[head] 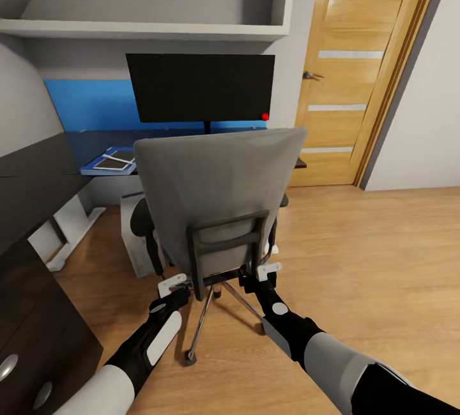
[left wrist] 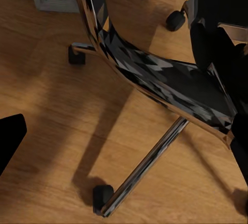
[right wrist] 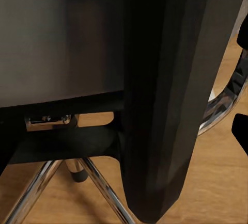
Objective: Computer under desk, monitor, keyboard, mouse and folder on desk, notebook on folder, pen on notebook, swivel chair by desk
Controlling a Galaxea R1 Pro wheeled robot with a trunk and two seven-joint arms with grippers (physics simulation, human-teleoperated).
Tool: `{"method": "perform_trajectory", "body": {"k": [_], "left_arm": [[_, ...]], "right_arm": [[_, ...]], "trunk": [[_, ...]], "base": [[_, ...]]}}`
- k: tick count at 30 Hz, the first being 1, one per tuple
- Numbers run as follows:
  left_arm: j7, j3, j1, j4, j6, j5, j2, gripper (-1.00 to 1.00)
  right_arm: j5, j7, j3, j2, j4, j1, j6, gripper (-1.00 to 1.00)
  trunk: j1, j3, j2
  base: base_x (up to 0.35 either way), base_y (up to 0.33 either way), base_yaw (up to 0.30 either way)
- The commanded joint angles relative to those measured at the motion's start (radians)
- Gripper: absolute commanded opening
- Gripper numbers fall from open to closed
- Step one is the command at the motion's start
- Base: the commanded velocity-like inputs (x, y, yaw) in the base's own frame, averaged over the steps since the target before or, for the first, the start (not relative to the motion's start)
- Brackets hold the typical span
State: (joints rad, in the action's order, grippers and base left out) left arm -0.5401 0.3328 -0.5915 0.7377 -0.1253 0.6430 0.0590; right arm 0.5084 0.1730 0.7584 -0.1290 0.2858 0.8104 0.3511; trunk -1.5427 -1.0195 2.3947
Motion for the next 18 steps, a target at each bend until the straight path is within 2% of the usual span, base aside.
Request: {"method": "perform_trajectory", "body": {"k": [1,12,18], "left_arm": [[-0.008,0.003,-0.001,0.002,-0.004,0.004,-0.001,1.0],[-0.01,0.003,-0.001,0.002,-0.004,0.004,-0.001,1.0],[-0.01,0.003,-0.001,0.002,-0.004,0.005,-0.001,1.0]], "right_arm": [[0.006,0.006,0.009,0.0,0.0,0.001,0.003,1.0],[0.006,0.006,0.009,0.0,0.0,0.001,0.003,1.0],[0.005,0.006,0.009,0.0,0.0,0.001,0.003,1.0]], "trunk": [[0.0,-0.001,0.0],[0.0,-0.001,0.0],[0.0,-0.001,0.0]], "base": [[0.016,0.0,0.0],[-0.007,0.0,0.0],[-0.263,0.0,0.0]]}}
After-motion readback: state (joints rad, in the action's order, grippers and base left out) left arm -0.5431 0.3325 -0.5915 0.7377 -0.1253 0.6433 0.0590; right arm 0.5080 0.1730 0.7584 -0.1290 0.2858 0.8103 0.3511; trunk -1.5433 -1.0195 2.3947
